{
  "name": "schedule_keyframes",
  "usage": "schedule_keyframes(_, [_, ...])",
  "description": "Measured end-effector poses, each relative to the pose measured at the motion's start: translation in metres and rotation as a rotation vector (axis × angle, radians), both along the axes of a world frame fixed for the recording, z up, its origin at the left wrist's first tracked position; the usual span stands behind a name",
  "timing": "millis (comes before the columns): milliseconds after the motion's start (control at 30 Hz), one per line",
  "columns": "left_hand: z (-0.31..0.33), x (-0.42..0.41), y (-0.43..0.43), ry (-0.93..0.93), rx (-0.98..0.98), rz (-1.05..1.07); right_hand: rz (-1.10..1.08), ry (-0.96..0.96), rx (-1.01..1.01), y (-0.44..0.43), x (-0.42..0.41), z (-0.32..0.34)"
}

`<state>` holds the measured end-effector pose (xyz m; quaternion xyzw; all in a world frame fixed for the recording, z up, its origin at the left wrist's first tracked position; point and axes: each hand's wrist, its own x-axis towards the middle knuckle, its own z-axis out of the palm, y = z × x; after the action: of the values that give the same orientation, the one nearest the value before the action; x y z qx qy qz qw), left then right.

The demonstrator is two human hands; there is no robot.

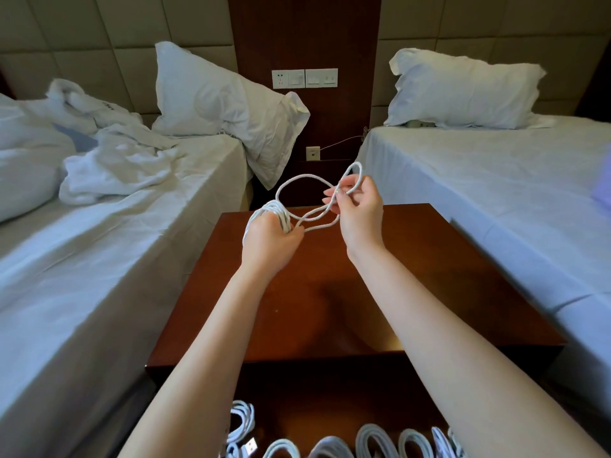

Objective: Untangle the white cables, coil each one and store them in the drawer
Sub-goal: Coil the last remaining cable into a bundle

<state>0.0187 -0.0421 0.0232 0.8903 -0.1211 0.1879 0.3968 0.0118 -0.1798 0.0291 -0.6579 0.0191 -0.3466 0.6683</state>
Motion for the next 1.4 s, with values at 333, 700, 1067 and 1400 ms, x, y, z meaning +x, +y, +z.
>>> schedule_keyframes(333, [0.056, 0.006, 0.001, -0.035, -0.005, -0.105, 0.086, 0.007, -0.41, -0.01, 0.018, 0.05])
schedule_keyframes(700, [0.073, 0.015, -0.005, -0.112, -0.063, -0.089, 0.103, -0.039, -0.242, -0.033, 0.012, 0.077])
schedule_keyframes(1067, [0.07, 0.025, -0.005, -0.075, -0.09, -0.041, 0.138, 0.131, -0.608, -0.043, 0.016, 0.079])
schedule_keyframes(1400, [0.038, 0.043, 0.023, -0.026, -0.064, 0.308, -0.159, 0.292, -0.853, -0.058, 0.013, 0.044])
